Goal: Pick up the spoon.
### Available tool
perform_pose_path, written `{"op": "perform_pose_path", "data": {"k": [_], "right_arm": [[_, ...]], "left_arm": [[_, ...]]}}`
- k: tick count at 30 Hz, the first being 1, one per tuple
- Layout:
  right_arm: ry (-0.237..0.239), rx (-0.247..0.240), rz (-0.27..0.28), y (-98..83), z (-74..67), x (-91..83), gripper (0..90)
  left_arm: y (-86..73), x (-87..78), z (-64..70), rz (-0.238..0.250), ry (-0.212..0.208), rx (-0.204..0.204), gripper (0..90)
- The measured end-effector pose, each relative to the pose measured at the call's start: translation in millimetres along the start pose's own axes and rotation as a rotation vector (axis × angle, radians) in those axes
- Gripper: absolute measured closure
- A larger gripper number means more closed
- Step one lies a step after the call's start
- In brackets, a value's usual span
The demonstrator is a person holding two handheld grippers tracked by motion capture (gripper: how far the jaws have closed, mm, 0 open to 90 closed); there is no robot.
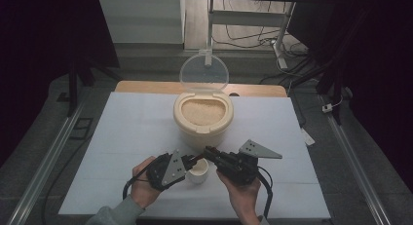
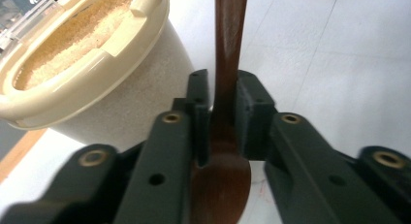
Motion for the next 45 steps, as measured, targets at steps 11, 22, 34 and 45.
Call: {"op": "perform_pose_path", "data": {"k": [11,22,34,45], "right_arm": [[0.016,-0.013,0.084,17.4,13.7,-17.1,83.4],[0.016,-0.059,0.139,33.9,20.4,-33.5,83.4],[0.003,-0.087,0.154,40.5,32.6,-42.3,83.4],[-0.017,-0.102,0.189,52.8,45.7,-48.5,83.4]], "left_arm": [[-31.4,-32.6,-22.3,0.042,-0.006,-0.257,41.8],[-79.6,-55.6,-33.6,0.015,0.004,-0.4,30.0],[-121.9,-77.3,-42.3,-0.029,0.05,-0.501,20.7],[-129.6,-74.1,-42.0,-0.051,0.045,-0.517,17.4]]}}
Point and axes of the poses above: each handheld gripper's, and its own axes: x roughly forward along the jaws, y roughly out of its top, z roughly to its right, the point moved 5 cm from there along x, roughly forward along the jaws, and after that the axes turned 9 degrees about z, right-handed, at the moved point
